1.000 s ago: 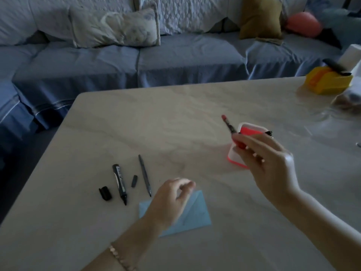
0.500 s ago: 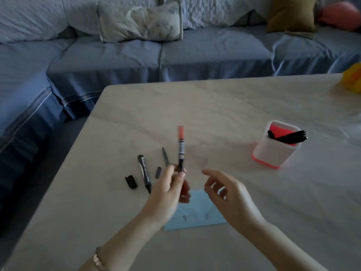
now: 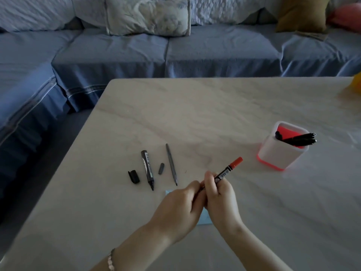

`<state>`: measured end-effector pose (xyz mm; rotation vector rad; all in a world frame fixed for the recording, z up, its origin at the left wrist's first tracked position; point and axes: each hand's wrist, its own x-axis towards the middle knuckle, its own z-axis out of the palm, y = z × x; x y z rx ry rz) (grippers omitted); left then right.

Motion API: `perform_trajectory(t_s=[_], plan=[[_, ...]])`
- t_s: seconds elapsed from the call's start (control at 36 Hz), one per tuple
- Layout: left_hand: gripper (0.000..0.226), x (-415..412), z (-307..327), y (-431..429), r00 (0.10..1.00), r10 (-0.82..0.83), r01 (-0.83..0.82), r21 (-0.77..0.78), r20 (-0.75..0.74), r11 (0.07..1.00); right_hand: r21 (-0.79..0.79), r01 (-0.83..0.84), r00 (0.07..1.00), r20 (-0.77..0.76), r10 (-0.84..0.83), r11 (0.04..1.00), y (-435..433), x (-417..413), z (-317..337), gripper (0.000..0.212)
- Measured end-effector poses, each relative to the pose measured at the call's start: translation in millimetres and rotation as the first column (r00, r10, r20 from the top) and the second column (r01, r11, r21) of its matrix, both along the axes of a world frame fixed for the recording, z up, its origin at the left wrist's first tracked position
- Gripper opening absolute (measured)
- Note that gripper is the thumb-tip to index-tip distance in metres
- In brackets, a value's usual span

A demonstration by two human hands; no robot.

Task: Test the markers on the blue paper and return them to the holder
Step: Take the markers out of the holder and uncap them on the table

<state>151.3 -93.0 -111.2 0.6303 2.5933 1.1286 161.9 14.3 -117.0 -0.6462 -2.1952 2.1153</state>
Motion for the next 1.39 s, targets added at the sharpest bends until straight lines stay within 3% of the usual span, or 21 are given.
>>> perform_trajectory(t_s=[0.25, 0.39, 0.47, 0.53, 0.61, 0.67, 0.72, 0.75, 0.86, 0.97, 1.06, 1.25, 1.39], plan=[[0.032, 8.2, -0.7, 4.1, 0.998, 0.009, -0.012, 0.042, 0.056, 0.999, -0.146, -0.04, 0.998, -0.047, 0.033, 0.988, 6.6, 10.7, -0.6, 0.039], [0.034, 11.3, 3.4, 5.2, 0.998, 0.019, -0.018, -0.019, 0.057, 1.0, -0.218, -0.004, 0.998, -0.058, -0.009, 0.976, 5.7, 14.5, -4.7, 0.038], [0.043, 9.8, -1.0, 3.0, 0.982, 0.075, -0.064, -0.067, 0.175, 0.996, -0.193, 0.05, 0.995, -0.079, -0.066, 0.98, 6.5, 12.7, -9.1, 0.036], [0.051, 6.3, -8.0, -10.0, 0.938, 0.141, -0.131, -0.053, 0.316, 0.99, -0.156, 0.186, 0.976, -0.089, -0.201, 0.97, 17.0, 5.2, -9.0, 0.04], [0.04, -2.5, -20.0, -42.2, 0.875, 0.191, -0.149, -0.129, 0.446, 0.98, -0.128, 0.367, 0.919, -0.101, -0.38, 0.921, 50.1, -10.0, -4.5, 0.042], [0.032, -6.4, -25.9, -58.3, 0.808, 0.256, -0.18, -0.192, 0.53, 0.965, -0.047, 0.301, 0.95, -0.073, -0.304, 0.952, 69.3, -18.4, -2.6, 0.039], [0.02, -13.4, -26.7, -62.6, 0.718, 0.345, -0.334, -0.136, 0.605, 0.933, 0.075, 0.136, 0.99, 0.037, -0.139, 0.988, 78.1, -26.6, -6.1, 0.037], [0.018, -18.2, -25.6, -62.0, 0.719, 0.375, -0.4, -0.093, 0.585, 0.912, 0.112, 0.043, 0.993, 0.109, -0.055, 0.993, 79.5, -30.6, -8.6, 0.037], [0.02, -44.1, -12.9, -47.0, 0.862, 0.362, -0.382, -0.015, 0.355, 0.924, -0.032, -0.159, 0.928, 0.337, 0.16, 0.987, 77.8, -39.1, -10.7, 0.036], [0.02, -79.4, -7.3, -17.7, 0.957, 0.268, -0.258, -0.104, 0.106, 0.961, -0.173, -0.222, 0.851, 0.447, 0.277, 0.96, 78.1, -43.7, -1.8, 0.027], [0.019, -101.4, -15.2, 4.3, 0.964, 0.262, -0.252, -0.161, 0.039, 0.954, -0.12, -0.293, 0.839, 0.443, 0.315, 0.949, 79.6, -48.1, 0.8, 0.026], [0.018, -120.4, -40.7, 19.7, 0.972, 0.203, -0.14, -0.4, 0.119, 0.906, -0.005, -0.461, 0.802, 0.427, 0.418, 0.888, 84.4, -66.4, -3.8, 0.026], [0.021, -118.8, -46.7, 16.1, 0.982, 0.168, -0.121, -0.395, 0.087, 0.911, 0.313, -0.611, 0.764, 0.476, 0.436, 0.727, 72.0, -96.4, -19.4, 0.021]])
